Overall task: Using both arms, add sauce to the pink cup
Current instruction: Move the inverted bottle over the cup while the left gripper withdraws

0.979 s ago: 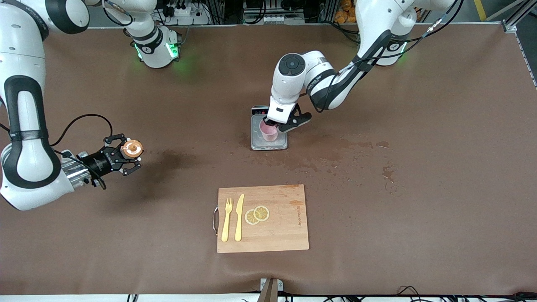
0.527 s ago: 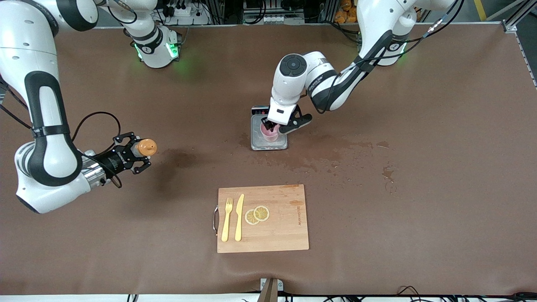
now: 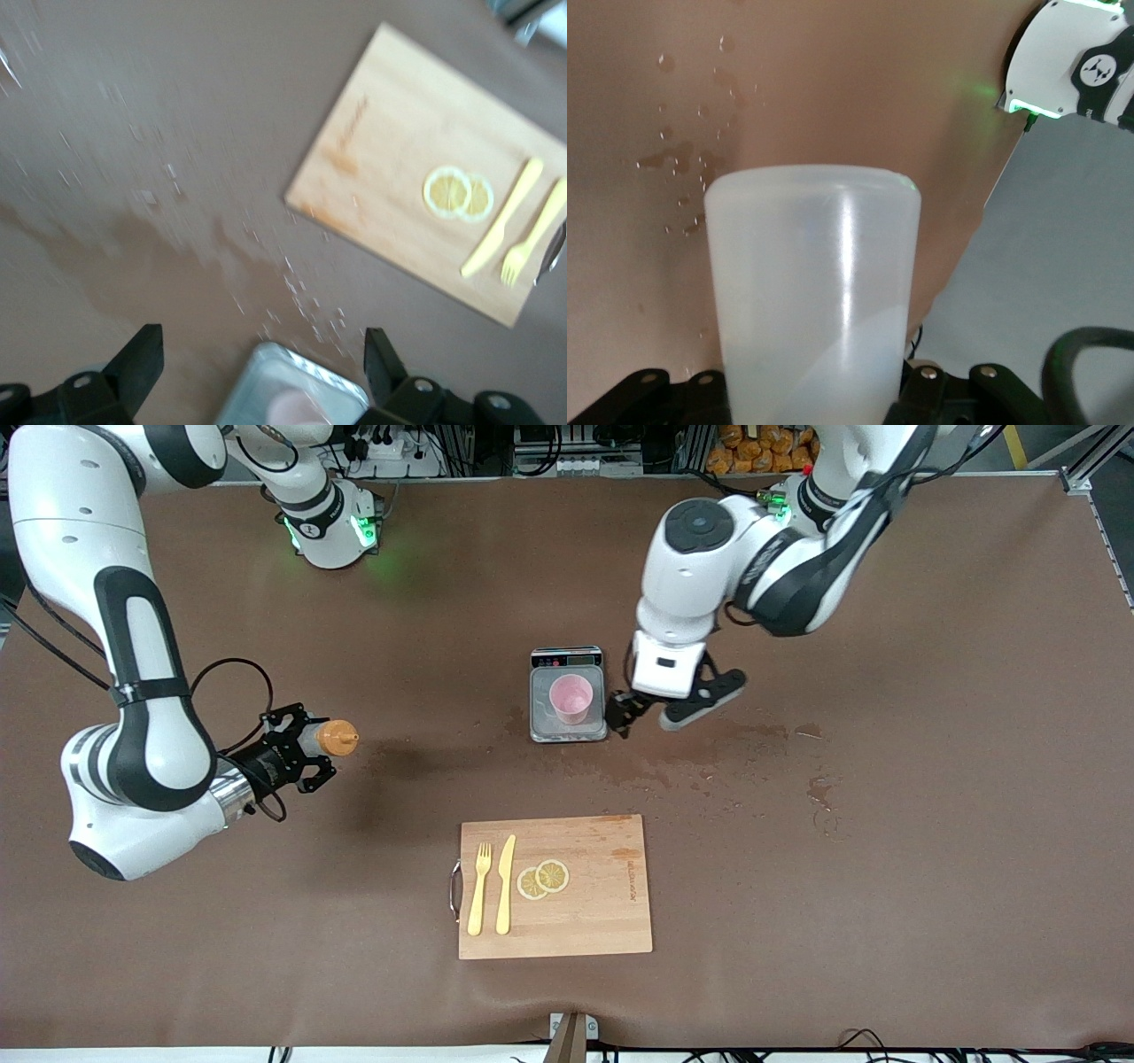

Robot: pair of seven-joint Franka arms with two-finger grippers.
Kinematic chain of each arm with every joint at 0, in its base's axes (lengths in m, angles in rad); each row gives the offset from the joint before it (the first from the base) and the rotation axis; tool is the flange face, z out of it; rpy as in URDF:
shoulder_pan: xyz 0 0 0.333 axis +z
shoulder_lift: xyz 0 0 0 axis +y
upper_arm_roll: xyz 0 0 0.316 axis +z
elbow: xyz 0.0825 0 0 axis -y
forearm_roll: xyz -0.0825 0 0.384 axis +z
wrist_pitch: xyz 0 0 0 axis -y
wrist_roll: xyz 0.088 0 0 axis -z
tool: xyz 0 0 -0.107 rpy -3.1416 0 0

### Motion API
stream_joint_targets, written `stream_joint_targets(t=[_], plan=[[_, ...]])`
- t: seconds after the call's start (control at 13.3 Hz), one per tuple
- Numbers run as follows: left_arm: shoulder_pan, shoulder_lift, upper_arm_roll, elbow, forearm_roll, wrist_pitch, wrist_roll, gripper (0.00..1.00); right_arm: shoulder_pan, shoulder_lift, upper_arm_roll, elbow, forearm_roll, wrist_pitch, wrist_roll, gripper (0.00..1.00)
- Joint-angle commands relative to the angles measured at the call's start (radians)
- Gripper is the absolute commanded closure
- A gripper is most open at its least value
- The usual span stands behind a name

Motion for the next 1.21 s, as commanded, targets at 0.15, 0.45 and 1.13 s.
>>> stream_joint_targets(t=[0.15, 0.45, 1.13], plan=[[0.188, -0.04, -0.005, 0.153, -0.118, -0.232, 0.391, 0.0, 0.143, -0.018, -0.013, 0.059, -0.051, 0.003, 0.218, 0.64], [0.323, -0.066, -0.009, 0.195, -0.15, -0.34, 0.548, 0.0, 0.216, -0.016, -0.013, 0.074, -0.105, 0.02, 0.316, 0.64], [0.304, -0.215, 0.232, 0.238, -0.262, -0.509, 1.043, 0.0, 0.354, -0.01, -0.013, 0.079, -0.128, 0.069, 0.549, 0.65]])
